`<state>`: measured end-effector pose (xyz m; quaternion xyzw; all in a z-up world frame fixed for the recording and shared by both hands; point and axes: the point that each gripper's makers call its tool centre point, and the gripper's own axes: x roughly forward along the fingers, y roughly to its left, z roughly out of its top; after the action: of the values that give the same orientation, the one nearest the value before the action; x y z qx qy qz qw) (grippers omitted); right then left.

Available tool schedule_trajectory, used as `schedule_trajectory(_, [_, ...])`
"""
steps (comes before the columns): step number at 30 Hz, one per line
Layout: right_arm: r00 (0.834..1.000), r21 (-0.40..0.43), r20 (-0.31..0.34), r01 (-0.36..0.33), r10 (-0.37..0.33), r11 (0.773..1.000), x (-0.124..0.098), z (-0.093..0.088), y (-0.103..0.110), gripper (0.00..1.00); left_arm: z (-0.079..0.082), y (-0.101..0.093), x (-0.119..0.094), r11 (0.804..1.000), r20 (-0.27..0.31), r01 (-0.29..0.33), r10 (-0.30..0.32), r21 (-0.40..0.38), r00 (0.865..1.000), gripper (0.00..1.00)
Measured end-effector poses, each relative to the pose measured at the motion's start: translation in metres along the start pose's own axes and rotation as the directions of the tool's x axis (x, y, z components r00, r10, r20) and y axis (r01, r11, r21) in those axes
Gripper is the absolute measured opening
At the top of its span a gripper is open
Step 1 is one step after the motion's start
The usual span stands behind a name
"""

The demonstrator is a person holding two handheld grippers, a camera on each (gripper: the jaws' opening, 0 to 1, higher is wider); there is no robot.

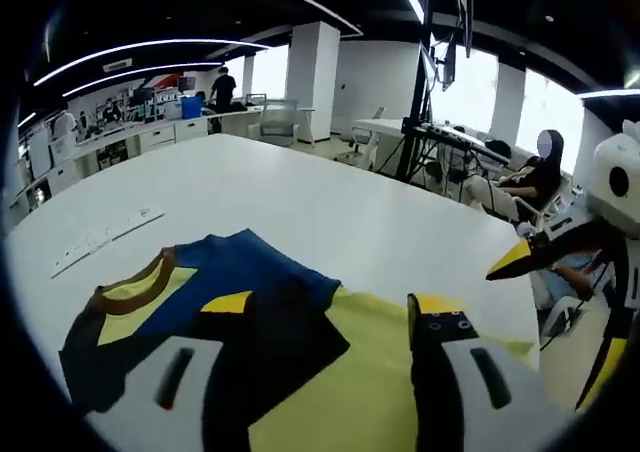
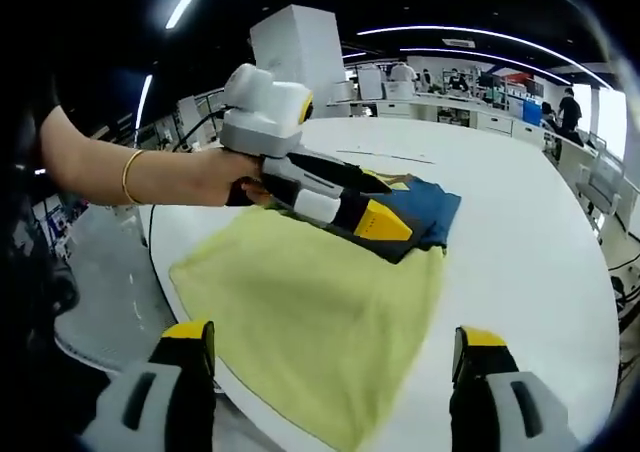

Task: Fold the garment on the visible template until the final outline fits inside the template.

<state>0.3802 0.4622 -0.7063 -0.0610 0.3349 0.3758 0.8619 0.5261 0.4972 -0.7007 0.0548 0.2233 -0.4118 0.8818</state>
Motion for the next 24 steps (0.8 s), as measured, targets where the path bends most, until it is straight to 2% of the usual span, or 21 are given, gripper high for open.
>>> schedule_trajectory(7, [0.997,-0.02,-0.016,-0.073,0.072,0.997,0.003,0.003,0.006,1.0,-0.003,0.017,-0.027,1.0,0.001,-0.006,0.006,0.016,1.0,0.85])
schedule_trajectory(11, [0.992,-0.056,-0.045,-0.119,0.117,0.991,0.003,0.002,0.011,1.0,-0.002,0.029,-0.048,1.0,0.017,-0.018,0.018,-0.017,1.0,0.93])
schedule_trajectory(14, [0.986,-0.07,-0.065,-0.156,0.152,0.985,0.002,0.0,0.015,1.0,-0.002,0.036,-0.062,0.997,0.026,-0.019,0.021,-0.072,0.999,0.96])
schedule_trajectory(18, [0.977,-0.091,-0.11,-0.191,0.181,0.977,0.001,-0.006,0.017,1.0,-0.005,0.046,-0.084,0.996,0.037,-0.032,0.035,-0.082,0.999,0.99])
schedule_trajectory(24, [0.966,-0.102,-0.147,-0.228,0.212,0.968,-0.001,-0.013,0.021,1.0,-0.022,0.057,-0.121,0.994,0.011,-0.059,0.06,-0.093,0.998,0.99])
